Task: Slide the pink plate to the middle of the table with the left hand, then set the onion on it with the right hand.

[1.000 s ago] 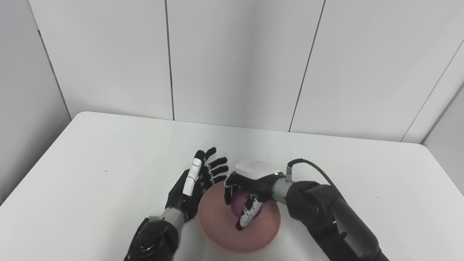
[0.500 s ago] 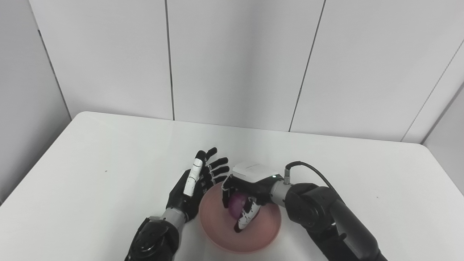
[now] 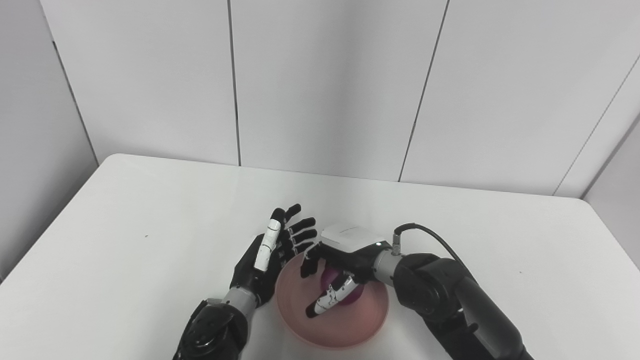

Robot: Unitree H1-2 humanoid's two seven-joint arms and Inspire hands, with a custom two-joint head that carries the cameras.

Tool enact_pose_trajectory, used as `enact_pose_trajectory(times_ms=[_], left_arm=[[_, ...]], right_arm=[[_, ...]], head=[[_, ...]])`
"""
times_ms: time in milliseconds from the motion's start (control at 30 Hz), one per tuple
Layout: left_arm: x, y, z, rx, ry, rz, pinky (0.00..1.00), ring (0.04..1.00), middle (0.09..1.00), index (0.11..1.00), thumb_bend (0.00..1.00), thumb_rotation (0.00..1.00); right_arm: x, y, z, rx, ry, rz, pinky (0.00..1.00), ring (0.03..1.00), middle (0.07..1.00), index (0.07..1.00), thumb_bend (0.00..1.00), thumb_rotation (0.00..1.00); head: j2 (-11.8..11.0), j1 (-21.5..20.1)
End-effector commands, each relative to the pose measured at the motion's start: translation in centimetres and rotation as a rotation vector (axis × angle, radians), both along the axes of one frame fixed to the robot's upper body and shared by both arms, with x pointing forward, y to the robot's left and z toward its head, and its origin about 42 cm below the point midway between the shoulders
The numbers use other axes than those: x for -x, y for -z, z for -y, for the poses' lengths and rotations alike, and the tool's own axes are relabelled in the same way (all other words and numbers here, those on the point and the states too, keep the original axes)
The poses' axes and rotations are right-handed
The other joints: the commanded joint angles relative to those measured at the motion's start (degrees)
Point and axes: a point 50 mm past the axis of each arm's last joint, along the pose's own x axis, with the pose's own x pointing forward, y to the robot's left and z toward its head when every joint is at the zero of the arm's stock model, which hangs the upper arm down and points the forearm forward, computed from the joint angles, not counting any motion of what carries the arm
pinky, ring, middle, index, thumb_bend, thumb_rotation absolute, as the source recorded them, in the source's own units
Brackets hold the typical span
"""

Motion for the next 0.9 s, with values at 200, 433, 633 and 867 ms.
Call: enact_pose_trajectory(times_ms=[200, 433, 633, 867], left_arm=[[0.8, 2.1, 0.0, -0.035, -0.003, -0.094, 0.80, 0.812, 0.828, 0.909, 0.79, 0.92], [0.7, 2.0, -0.2, -0.036, -0.001, -0.101, 0.83, 0.825, 0.830, 0.907, 0.80, 0.92], [0.7, 1.9, -0.3, -0.019, 0.004, -0.099, 0.81, 0.827, 0.821, 0.911, 0.77, 0.91], [0.7, 2.0, -0.4, -0.007, 0.001, -0.100, 0.79, 0.823, 0.842, 0.918, 0.78, 0.92]], right_arm=[[-0.1, -4.0, 0.4, -0.059, -0.040, 0.096, 0.54, 0.657, 0.711, 0.676, 1.00, 0.58], [0.4, -6.4, 1.0, -0.114, -0.029, 0.123, 0.56, 0.675, 0.726, 0.687, 1.00, 0.60], [0.8, -8.4, 1.9, -0.176, -0.028, 0.179, 0.55, 0.681, 0.731, 0.674, 1.00, 0.64], [1.3, -10.2, 3.6, -0.259, -0.006, 0.266, 0.50, 0.620, 0.691, 0.688, 0.97, 0.80]], head=[[-0.01, -0.02], [0.00, -0.21], [0.00, -0.53], [0.10, -0.92]])
